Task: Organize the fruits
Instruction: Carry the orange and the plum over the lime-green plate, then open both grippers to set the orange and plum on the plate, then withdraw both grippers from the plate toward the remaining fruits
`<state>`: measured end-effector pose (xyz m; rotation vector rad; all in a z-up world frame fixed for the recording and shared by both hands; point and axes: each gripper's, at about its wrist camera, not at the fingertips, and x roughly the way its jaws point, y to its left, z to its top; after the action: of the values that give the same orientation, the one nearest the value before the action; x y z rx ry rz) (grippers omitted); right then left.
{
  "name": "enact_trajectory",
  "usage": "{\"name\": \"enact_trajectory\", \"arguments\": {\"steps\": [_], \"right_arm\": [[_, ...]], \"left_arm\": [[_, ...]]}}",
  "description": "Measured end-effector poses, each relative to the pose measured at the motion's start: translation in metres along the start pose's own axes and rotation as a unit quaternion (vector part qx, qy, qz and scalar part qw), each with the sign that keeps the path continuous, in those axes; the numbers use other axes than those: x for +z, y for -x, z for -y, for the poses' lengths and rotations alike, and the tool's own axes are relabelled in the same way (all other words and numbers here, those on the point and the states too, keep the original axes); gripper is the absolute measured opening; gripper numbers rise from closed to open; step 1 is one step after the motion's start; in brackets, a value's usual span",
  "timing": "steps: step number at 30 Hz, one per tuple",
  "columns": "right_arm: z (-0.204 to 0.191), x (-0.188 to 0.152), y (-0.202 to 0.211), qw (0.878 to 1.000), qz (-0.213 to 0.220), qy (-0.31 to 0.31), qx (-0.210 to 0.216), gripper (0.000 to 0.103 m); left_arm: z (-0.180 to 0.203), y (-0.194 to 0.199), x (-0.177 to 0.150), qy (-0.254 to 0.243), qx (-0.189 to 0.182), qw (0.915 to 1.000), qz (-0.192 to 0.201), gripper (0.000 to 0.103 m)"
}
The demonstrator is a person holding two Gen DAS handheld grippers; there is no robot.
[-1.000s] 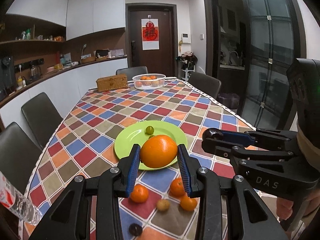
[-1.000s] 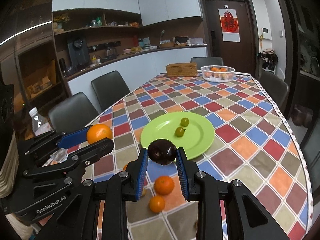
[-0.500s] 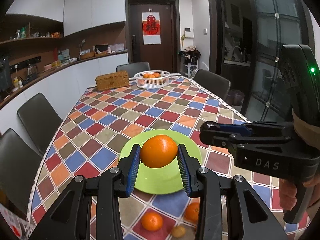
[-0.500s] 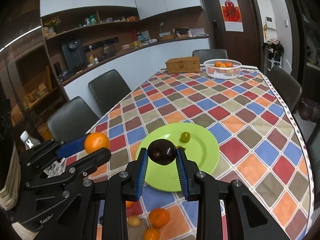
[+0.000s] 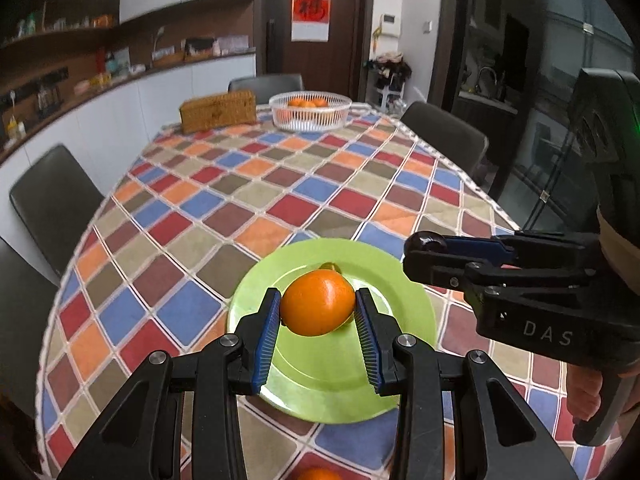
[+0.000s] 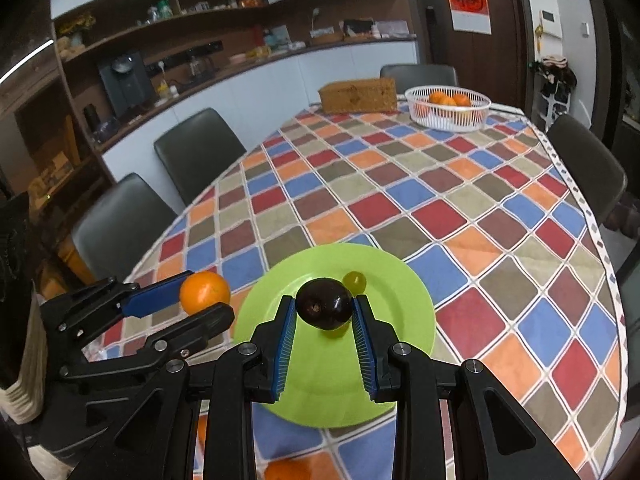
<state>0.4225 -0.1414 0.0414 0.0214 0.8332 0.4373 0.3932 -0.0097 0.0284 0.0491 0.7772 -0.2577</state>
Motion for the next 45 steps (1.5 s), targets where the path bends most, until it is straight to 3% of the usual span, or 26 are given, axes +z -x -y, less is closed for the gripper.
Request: {"name": "enact_trajectory", "arguments": {"steps": [11, 19, 29, 39, 45], "right_arm": [[0.027, 0.005, -0.066, 0.996, -0.081, -0.02, -0.023, 0.03], [0.034, 0.0, -0.086, 0.993, -0.108, -0.029, -0.028, 0.03], [0.028, -0.002, -0.068, 0.995, -0.094, -0.022, -0.022, 0.031], [0.009, -0.018, 0.0, 0.999, -0.034, 0.011, -0.012, 0.035], [-0.002, -0.042, 0.035, 1.0, -0.01, 0.027, -0.012, 0.035]], "left_arm": [[-0.021, -0.07, 0.008, 0.041, -0.014, 0.996, -0.078, 0.037], [-0.025, -0.089, 0.007, 0.043, -0.007, 0.9936, -0.104, 0.037], [-0.015, -0.054, 0.01, 0.021, 0.0, 0.997, -0.075, 0.04], [-0.002, 0.01, -0.008, 0.028, -0.027, 0.999, -0.023, 0.042], [0.023, 0.051, -0.028, -0.007, -0.009, 0.9998, 0.013, 0.044]]}}
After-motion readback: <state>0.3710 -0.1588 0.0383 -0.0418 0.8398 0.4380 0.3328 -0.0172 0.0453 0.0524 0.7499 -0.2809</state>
